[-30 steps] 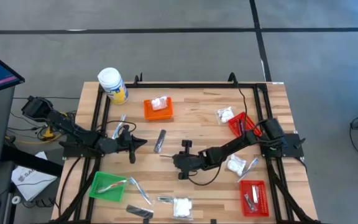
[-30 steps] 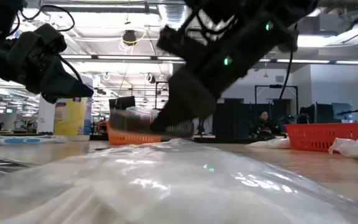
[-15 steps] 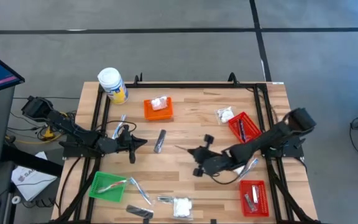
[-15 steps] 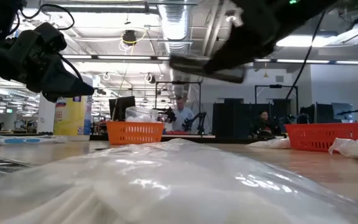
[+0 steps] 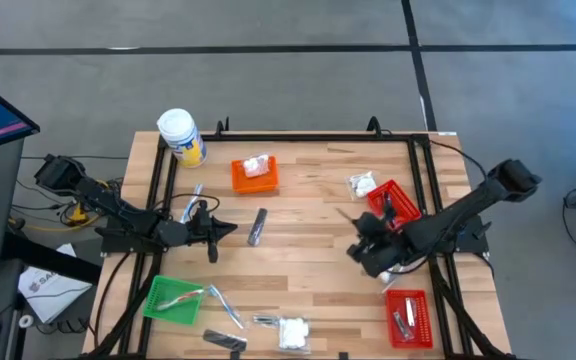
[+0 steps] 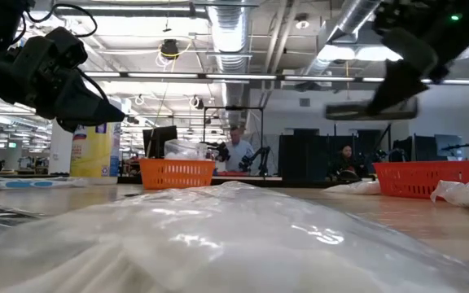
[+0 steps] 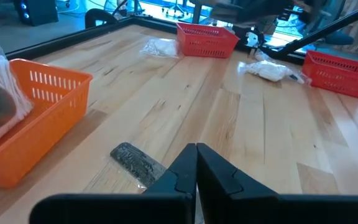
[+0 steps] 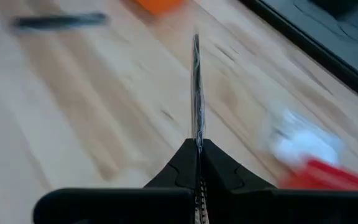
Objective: Pick & Place Travel size toiletries
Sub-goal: Put the black comb into the top red basket
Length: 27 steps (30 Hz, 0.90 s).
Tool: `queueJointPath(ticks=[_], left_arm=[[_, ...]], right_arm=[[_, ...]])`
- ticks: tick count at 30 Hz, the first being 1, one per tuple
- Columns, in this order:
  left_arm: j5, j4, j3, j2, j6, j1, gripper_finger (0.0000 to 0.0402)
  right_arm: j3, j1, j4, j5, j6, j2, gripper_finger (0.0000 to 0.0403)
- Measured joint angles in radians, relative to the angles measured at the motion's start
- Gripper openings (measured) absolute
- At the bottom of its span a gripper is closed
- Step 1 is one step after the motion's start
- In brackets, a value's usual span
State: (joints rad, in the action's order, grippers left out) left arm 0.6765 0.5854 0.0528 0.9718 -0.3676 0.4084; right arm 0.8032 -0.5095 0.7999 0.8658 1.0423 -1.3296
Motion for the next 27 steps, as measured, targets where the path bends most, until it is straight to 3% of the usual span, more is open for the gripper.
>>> queueJointPath(ticks=[6, 10, 19, 27], left_arm=[[0.0, 0.0, 0.0, 0.0, 0.0, 0.0, 0.0], [0.0, 0.001, 0.0, 0.0, 0.0, 0.0, 0.0], [0.0, 0.005, 0.0, 0.0, 0.0, 0.0, 0.0], [-0.003, 0.004, 0.0, 0.0, 0.013, 0.0, 0.0]], right_arm=[[0.0, -0.043, 0.398, -0.016, 0.388, 0.056, 0.0], [0.0, -0.038, 0.545, -0.097, 0.553, 0.067, 0.0], [-0.085, 0.082, 0.576, -0.27, 0.604, 0.067, 0.0], [-0.103, 0.136, 0.569, -0.227, 0.559, 0.067, 0.0]])
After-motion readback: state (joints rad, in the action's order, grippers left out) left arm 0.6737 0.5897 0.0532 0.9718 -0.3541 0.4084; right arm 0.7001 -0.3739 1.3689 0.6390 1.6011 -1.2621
